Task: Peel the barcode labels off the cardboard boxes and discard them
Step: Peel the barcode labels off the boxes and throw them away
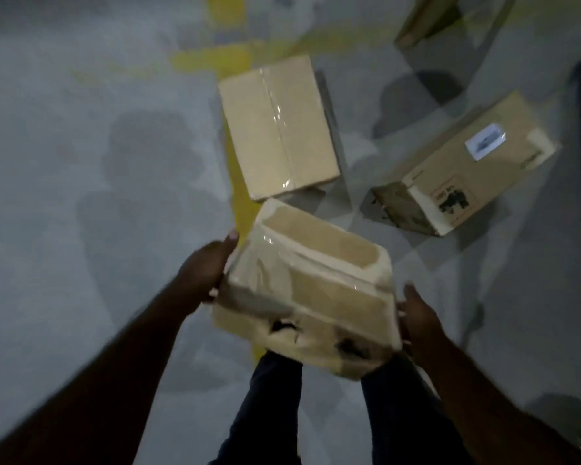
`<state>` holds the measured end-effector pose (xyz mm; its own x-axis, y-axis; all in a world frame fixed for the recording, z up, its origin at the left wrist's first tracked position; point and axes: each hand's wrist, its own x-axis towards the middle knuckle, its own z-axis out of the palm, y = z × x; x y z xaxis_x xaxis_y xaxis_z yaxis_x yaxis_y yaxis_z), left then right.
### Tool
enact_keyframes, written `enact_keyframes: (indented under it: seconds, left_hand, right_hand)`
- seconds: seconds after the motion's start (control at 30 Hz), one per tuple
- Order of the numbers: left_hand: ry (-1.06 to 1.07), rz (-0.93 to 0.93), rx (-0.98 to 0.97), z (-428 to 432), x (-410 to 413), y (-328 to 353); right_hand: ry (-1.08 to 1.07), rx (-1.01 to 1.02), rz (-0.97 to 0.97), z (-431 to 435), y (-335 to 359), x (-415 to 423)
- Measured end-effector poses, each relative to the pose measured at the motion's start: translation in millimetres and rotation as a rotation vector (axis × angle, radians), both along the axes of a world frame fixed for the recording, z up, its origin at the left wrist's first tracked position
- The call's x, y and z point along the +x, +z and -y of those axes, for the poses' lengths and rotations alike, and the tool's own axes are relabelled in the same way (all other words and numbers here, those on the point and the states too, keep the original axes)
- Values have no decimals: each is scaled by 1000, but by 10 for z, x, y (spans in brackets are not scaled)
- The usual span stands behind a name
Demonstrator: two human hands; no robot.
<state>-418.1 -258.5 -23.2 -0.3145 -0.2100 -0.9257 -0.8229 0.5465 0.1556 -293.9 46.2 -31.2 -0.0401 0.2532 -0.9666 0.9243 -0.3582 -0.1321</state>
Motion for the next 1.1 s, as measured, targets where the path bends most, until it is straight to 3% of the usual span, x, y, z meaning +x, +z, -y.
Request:
enact_keyframes:
  seconds: [0.1,0.2,0.33,0.53,0.7,0.9,1.1]
  left_hand:
    - [48,158,144,71,144,657]
    - [141,70,227,183,322,1292]
    - [111,-11,307,512,530,2019]
    - [284,-81,355,814,490,3110]
    - [349,-115,371,778,643,3798]
    - [545,-342,261,464,1046,4404]
    - [727,-599,122,-116,1611,4847]
  right_hand:
    - [-55,-74,10,-170,531,84]
    - [31,-33,-32,-219,1089,-43]
    - [58,-131,-98,-261,1925,-160]
    - [44,-248,-469,51,3002,-362]
    - [53,-358,-472,261,3515,-634]
    - [280,-368,-633,302,3935,-881]
    - [858,24,-876,247,4246,-1015]
